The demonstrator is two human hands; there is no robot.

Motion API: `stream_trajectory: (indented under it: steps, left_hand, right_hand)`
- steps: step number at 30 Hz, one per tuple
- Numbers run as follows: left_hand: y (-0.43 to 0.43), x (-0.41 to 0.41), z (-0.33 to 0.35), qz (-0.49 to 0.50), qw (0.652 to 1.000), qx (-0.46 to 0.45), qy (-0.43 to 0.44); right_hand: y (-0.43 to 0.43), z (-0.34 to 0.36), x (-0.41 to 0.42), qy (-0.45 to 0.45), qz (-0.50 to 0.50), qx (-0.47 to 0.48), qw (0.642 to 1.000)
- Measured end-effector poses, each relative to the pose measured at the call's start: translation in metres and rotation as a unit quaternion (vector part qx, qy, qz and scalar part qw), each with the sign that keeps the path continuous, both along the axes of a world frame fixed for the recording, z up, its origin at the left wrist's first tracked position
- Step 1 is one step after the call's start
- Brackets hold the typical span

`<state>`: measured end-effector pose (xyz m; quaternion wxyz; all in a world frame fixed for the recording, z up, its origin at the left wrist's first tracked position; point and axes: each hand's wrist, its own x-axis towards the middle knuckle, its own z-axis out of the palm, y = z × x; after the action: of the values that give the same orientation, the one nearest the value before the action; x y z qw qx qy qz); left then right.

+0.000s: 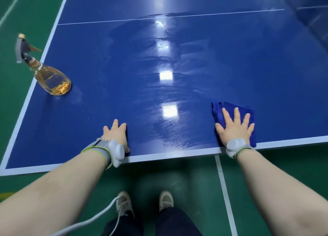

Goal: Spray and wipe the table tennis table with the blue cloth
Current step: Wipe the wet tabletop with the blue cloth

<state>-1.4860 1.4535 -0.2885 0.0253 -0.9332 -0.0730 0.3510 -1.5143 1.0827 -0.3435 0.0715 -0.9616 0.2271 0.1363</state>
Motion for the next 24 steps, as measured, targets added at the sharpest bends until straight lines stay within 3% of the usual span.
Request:
stream_trajectory:
  steps: [6, 12, 17, 24]
  left_hand:
    - [0.024, -0.001, -0.001, 0.000, 1.000, -0.003, 0.016]
    - [0.041, -0.001, 0.006, -0.084, 0.996, -0.005, 0.019]
    - [0.064, -0.001, 0.010, -0.149, 0.988, -0.044, 0.005]
    - [0.124, 0.003, 0.009, -0.166, 0.975, -0.147, -0.001]
  right_hand:
    - [0.048, -0.001, -0.001, -0.006, -0.023, 0.010, 1.000]
    - [0.172, 0.001, -0.024, -0.022, 0.117, 0.020, 0.993]
    - [0.282, -0.003, -0.044, -0.011, 0.257, 0.049, 0.965]
    - [0.284, 0.003, -0.038, -0.004, 0.227, 0.031, 0.973]
